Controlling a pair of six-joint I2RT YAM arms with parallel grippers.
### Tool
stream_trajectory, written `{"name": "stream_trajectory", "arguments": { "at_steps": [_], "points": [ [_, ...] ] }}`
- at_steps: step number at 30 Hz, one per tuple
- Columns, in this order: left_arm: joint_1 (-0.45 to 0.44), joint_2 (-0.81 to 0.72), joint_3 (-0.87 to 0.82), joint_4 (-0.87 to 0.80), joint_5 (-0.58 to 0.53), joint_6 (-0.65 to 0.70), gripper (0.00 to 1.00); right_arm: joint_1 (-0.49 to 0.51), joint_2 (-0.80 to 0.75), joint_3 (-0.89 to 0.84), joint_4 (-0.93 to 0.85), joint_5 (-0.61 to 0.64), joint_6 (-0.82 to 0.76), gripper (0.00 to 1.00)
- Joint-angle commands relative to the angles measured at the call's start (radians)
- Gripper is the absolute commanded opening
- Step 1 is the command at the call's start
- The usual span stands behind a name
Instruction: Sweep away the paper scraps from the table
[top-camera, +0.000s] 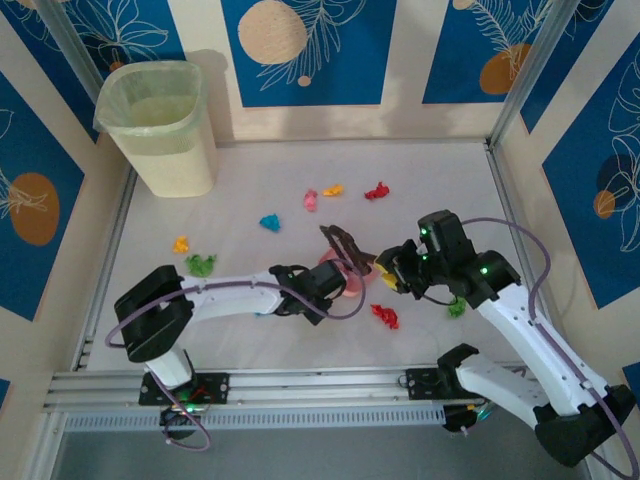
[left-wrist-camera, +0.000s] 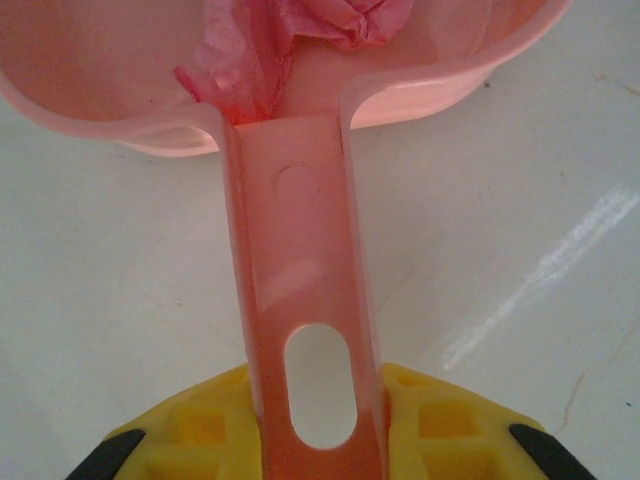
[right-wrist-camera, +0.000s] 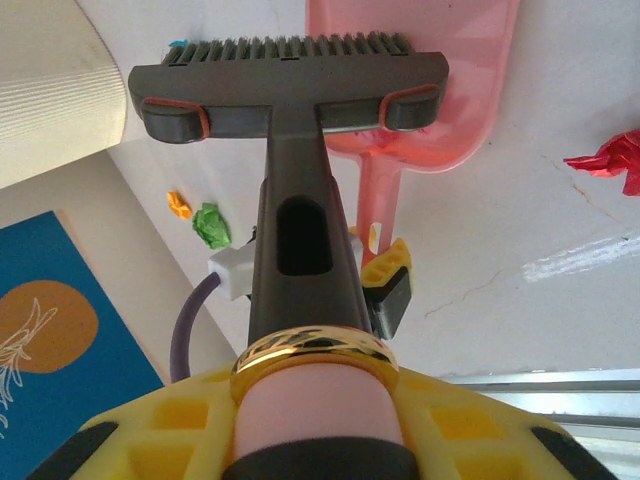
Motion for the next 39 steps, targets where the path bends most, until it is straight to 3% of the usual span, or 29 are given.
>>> {"name": "stream_trajectory", "arguments": {
  "at_steps": [1,7,12,17,20,32,39],
  "points": [
    [0.008,-0.071,-0.029,0.055,-0.061,-0.002,0.0,-0.008,-0.018,0.034,-0.006,0.013,-0.009,0.0],
    [0.009,-0.15,-0.078,0.106,-0.079,0.008,0.0,-0.009,-0.038,0.098,0.024,0.032,-0.16,0.0],
    [0.009,-0.177,-0.084,0.107,-0.094,0.002,0.0,0.008,-0.146,0.086,0.133,0.109,-0.282,0.0],
    [0.019,-0.227,-0.101,0.114,-0.094,-0.009,0.0,0.019,-0.251,-0.019,0.165,0.524,-0.403,0.0],
    [0.043,-0.267,-0.113,0.111,-0.077,-0.03,0.0,0.019,-0.282,-0.146,0.258,0.644,-0.461,0.0],
    [0.092,-0.425,-0.028,-0.065,-0.149,-0.135,0.0,0.04,-0.373,-0.558,0.669,0.791,-0.575,0.0],
    [0.166,-0.446,0.178,-0.27,-0.188,-0.191,0.0,0.053,-0.345,-0.599,0.772,0.785,-0.659,0.0]
  ]
}}
